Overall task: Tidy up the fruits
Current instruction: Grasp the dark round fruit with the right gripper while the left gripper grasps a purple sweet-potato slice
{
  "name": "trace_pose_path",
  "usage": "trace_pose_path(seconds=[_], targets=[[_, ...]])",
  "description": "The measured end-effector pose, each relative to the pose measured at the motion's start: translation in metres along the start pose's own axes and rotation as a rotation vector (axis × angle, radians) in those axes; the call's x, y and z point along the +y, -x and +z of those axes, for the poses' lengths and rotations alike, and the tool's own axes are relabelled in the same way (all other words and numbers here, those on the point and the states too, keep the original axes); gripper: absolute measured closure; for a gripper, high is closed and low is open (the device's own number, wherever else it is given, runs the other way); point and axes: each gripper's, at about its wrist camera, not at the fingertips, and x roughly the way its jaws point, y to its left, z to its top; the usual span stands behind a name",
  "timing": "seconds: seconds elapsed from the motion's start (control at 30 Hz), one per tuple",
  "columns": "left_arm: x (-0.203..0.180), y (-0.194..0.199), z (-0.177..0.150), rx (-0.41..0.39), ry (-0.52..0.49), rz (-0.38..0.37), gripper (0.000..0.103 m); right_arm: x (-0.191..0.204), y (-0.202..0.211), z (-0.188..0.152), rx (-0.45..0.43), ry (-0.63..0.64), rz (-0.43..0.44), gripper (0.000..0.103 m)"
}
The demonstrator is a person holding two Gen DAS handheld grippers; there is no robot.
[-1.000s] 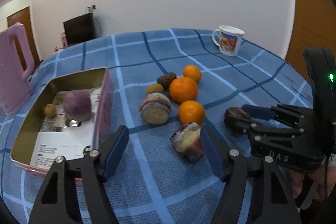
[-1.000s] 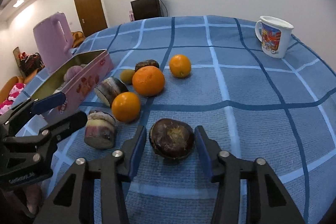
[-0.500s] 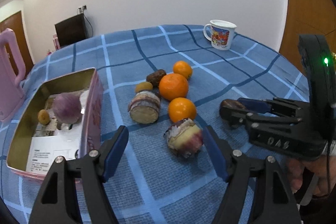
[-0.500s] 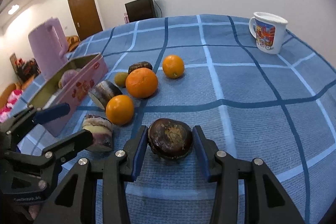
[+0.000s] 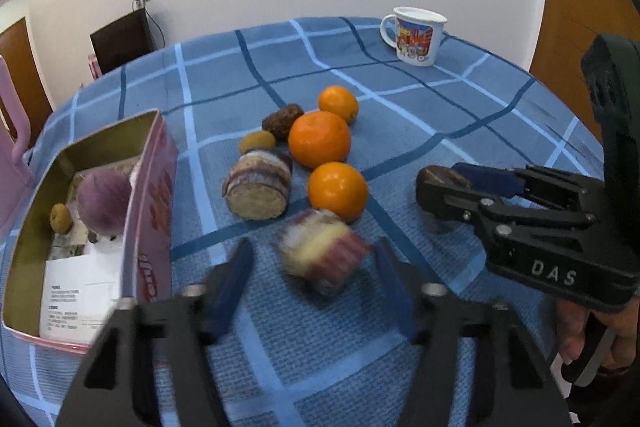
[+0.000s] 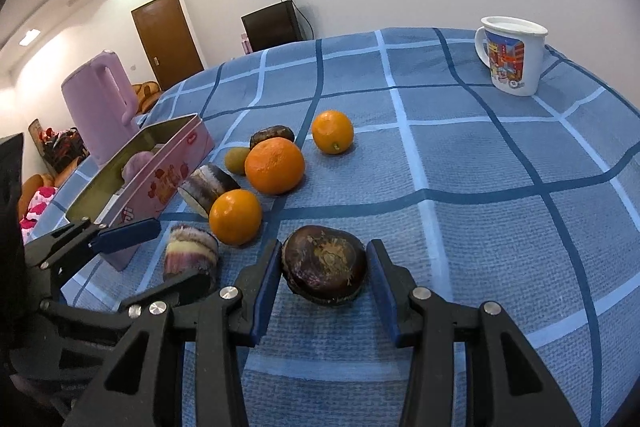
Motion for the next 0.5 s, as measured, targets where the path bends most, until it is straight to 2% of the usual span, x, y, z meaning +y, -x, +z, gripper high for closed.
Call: trace_pose_path(seconds=[0.23, 0.5], targets=[[-0.002, 0.002, -0.001, -0.013, -0.012, 0.004, 0.049, 0.01, -0.003, -0.001, 0.016, 0.059, -0.023, 0.058], [-0.001, 0.012, -0.003, -0.077, -0.003, 0.035, 0.05, 0.012, 0.001, -0.003, -0.008, 0.078, -0.025, 0.058]])
